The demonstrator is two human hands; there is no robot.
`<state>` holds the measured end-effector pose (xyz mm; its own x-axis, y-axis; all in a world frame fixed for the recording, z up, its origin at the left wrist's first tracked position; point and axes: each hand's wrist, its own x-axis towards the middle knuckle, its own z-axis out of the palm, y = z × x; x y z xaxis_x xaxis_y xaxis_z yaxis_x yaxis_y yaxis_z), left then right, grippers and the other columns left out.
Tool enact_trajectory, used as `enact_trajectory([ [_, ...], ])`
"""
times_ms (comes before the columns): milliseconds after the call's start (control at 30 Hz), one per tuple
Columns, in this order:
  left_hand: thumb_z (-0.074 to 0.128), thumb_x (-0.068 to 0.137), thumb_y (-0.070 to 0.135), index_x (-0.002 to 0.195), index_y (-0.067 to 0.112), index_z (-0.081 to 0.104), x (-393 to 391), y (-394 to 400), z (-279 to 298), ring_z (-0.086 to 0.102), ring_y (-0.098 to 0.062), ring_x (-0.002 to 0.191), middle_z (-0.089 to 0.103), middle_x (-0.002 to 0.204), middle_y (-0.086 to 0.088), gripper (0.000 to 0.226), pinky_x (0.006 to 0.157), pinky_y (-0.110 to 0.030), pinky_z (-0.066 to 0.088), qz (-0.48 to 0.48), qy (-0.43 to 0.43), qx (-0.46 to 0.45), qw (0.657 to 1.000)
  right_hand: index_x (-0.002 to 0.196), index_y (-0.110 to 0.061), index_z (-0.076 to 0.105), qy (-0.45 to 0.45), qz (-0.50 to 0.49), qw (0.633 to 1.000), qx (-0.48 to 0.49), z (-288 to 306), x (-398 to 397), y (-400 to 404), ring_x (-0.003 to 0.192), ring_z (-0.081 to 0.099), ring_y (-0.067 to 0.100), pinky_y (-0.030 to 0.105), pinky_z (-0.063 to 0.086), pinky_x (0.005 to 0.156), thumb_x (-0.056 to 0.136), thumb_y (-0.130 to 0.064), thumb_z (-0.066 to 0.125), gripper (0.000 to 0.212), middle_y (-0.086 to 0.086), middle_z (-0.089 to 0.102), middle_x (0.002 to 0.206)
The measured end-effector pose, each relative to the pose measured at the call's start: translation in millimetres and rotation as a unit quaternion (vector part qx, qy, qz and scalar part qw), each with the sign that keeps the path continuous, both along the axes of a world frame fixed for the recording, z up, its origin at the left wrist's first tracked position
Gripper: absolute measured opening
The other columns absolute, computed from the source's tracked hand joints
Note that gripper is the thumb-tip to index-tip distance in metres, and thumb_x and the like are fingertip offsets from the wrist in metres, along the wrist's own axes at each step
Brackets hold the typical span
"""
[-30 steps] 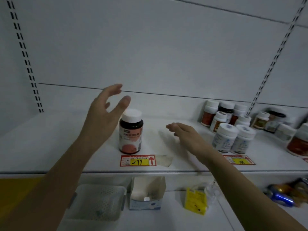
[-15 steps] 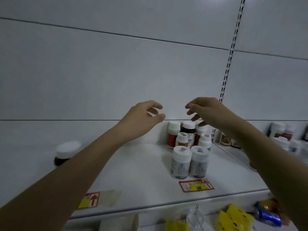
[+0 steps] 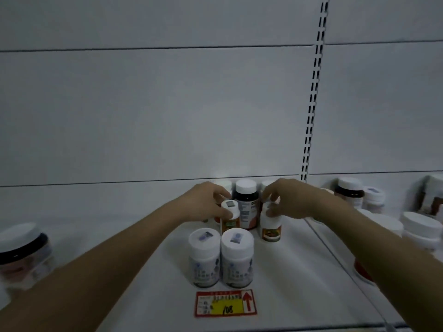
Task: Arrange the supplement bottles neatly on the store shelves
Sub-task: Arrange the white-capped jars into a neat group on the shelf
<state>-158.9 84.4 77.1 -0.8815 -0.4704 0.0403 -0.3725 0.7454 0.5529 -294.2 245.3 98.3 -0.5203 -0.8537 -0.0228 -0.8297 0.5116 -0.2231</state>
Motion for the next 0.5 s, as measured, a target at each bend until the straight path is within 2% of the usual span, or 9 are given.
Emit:
enact_trajectory([
  [133,0.080,0.078,0.024,0.125,0.020,0.061,-10.9,4.1,-7.3,0.065,-0.016,0.090,0.060,0.118,0.000,0.051,0.070,-0.033,0.062,0.013,-0.003,-0.004,1.000,0.133,-0.021,0.059,0.003,0.009,1.000,-0.015,-14.8,-8.0,-3.2,0.112,0.060,0.020,0.025,0.046,0.083,0.088,-0.020,0.069,0.045,0.003,0.062,0.128],
  [233,0.080,0.079,0.016,0.112,0.016,0.065,-17.0,2.6,-7.5,0.068,-0.020,0.086,0.061,0.114,-0.004,0.036,0.061,-0.030,0.062,0.037,0.016,0.020,0.999,0.131,-0.019,0.060,-0.004,0.009,0.999,-0.045,-20.5,-12.2,-3.4,0.109,0.061,0.019,0.024,0.047,0.081,0.086,-0.019,0.071,0.045,0.003,0.063,0.127],
  [333,0.081,0.076,0.010,0.105,0.014,0.067,-22.0,0.2,-10.6,0.069,-0.022,0.083,0.062,0.108,-0.004,0.033,0.061,-0.032,0.062,0.051,0.026,0.027,0.998,0.132,-0.017,0.059,-0.022,0.006,0.998,-0.054,-22.5,-14.3,-4.9,0.098,0.061,0.017,0.024,0.050,0.081,0.086,-0.015,0.071,0.047,0.005,0.062,0.129],
  [400,0.084,0.072,0.008,0.102,0.014,0.068,-22.9,-1.7,-14.9,0.068,-0.022,0.082,0.063,0.104,-0.005,0.034,0.060,-0.030,0.062,0.051,0.039,0.027,0.998,0.133,-0.017,0.059,-0.047,-0.004,0.997,-0.063,-24.4,-15.5,-5.1,0.084,0.059,0.015,0.023,0.055,0.073,0.086,-0.012,0.071,0.048,0.007,0.060,0.131],
  [500,0.085,0.070,0.007,0.095,0.016,0.068,-21.8,-6.5,-20.5,0.066,-0.019,0.076,0.060,0.096,-0.002,0.032,0.058,-0.028,0.061,0.043,0.061,0.028,0.997,0.131,-0.018,0.060,-0.073,-0.032,0.993,-0.083,-27.8,-13.8,-4.0,0.073,0.060,0.013,0.017,0.051,0.056,0.085,-0.010,0.072,0.048,0.007,0.058,0.133],
])
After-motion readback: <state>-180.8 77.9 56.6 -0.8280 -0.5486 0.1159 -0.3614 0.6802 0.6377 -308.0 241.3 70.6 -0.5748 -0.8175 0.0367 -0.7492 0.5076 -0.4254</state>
